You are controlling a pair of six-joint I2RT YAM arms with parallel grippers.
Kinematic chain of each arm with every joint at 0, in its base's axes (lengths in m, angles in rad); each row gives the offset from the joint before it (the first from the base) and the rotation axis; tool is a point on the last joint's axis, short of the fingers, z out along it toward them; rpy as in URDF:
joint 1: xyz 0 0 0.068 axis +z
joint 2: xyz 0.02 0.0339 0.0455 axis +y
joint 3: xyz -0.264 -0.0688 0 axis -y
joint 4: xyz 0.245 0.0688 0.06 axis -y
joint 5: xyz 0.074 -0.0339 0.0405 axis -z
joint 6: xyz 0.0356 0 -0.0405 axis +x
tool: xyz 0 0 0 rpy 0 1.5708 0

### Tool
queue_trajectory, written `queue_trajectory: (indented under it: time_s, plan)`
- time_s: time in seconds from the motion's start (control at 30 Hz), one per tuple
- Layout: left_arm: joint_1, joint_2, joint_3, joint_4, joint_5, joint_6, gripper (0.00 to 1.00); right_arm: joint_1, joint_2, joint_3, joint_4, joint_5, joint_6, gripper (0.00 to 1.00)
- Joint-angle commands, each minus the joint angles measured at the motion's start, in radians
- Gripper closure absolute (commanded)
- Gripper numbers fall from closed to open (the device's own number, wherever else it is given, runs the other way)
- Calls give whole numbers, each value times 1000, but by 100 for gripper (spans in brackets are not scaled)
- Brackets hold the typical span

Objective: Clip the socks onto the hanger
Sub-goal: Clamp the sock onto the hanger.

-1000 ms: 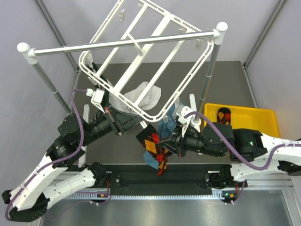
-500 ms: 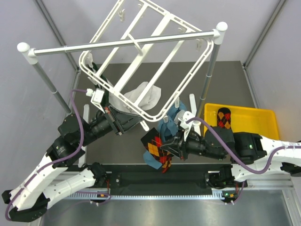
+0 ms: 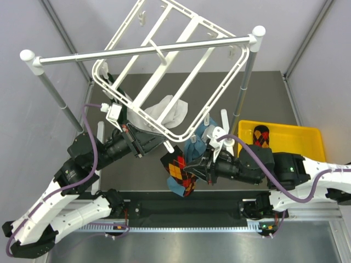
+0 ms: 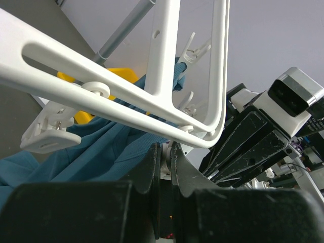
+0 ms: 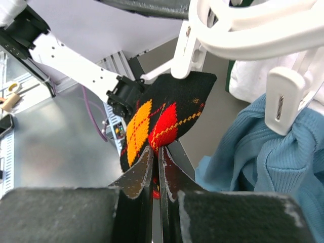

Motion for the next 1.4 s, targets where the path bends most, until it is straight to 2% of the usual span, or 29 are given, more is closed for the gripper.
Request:
queue_trajectory:
  time_s: [0.0, 0.27, 0.53, 0.77, 0.83, 0.87, 0.9, 1.0, 1.17, 1.37]
  plan:
    - [0, -4, 17, -9, 14, 9, 100, 7, -6, 50, 63, -2, -22, 100]
    - [0, -17, 8, 34, 53, 0, 100, 7, 24, 64, 66, 27, -43, 100]
    - [-1, -20, -1, 32, 47, 0, 100, 5, 20, 50, 121, 86, -75, 100]
    - [0, -18, -1, 16, 30, 6, 100, 5, 20, 49, 166, 75, -92, 100]
    - [0, -23, -1, 12, 30, 12, 92, 5, 26, 49, 167, 80, -92, 100]
    - [0, -30, -1, 3, 27, 16, 82, 5, 29, 47, 174, 80, -94, 100]
    - [-1, -37, -4, 2, 18, 19, 62, 5, 29, 46, 178, 83, -94, 100]
    - [0, -56, -4, -6, 4, 33, 35, 5, 20, 17, 216, 81, -95, 100]
    - [0, -99, 2, -72, -31, 66, 28, 2, 4, -8, 253, 110, -92, 100]
    - [0, -214, 11, -185, -136, 124, 33, 2, -31, -20, 233, 155, -80, 100]
